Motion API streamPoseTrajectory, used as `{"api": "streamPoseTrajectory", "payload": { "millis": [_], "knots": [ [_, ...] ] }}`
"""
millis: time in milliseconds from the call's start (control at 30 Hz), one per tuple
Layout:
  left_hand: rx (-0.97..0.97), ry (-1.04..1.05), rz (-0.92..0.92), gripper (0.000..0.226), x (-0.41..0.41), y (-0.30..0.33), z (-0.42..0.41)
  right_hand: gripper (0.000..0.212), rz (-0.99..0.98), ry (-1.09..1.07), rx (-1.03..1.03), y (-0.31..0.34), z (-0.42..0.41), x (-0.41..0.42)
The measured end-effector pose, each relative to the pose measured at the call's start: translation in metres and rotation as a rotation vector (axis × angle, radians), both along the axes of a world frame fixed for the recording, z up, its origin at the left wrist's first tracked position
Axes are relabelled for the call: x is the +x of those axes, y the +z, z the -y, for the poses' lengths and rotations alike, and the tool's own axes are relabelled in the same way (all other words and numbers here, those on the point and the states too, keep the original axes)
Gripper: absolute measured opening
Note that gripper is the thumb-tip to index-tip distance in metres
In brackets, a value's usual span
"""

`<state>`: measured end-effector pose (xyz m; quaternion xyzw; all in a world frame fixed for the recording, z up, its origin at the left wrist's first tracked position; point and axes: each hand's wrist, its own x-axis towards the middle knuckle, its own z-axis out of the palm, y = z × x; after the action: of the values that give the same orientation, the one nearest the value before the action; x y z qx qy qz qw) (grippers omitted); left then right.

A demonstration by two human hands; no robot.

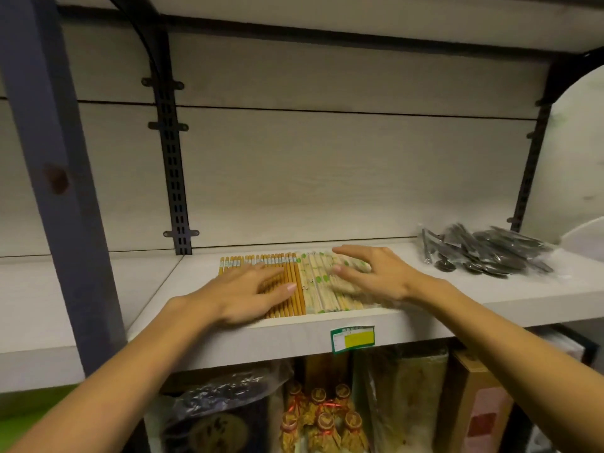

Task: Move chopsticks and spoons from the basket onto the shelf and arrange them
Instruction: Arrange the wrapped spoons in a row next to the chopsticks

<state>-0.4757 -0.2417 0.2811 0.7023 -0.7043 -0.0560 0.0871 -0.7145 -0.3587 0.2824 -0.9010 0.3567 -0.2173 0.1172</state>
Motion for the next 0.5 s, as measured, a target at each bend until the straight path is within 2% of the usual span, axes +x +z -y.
{"api": "streamPoseTrajectory", "payload": {
  "millis": [200,367,500],
  "knots": [
    [-0.211,-0.087,0.134,0.066,-0.063,0.005,0.017,0.074,-0.189,-0.14,-0.369,-0.007,-0.033,-0.045],
    [-0.281,-0.142,0.179,0.065,-0.121,0.0,0.05,0.082,-0.218,-0.345,-0.415,-0.007,-0.007,-0.128],
    [-0.264,-0.132,0.121,0.062,-0.165,0.001,0.086,0.08,-0.174,-0.472,-0.372,-0.007,0.034,-0.209]
  ]
}}
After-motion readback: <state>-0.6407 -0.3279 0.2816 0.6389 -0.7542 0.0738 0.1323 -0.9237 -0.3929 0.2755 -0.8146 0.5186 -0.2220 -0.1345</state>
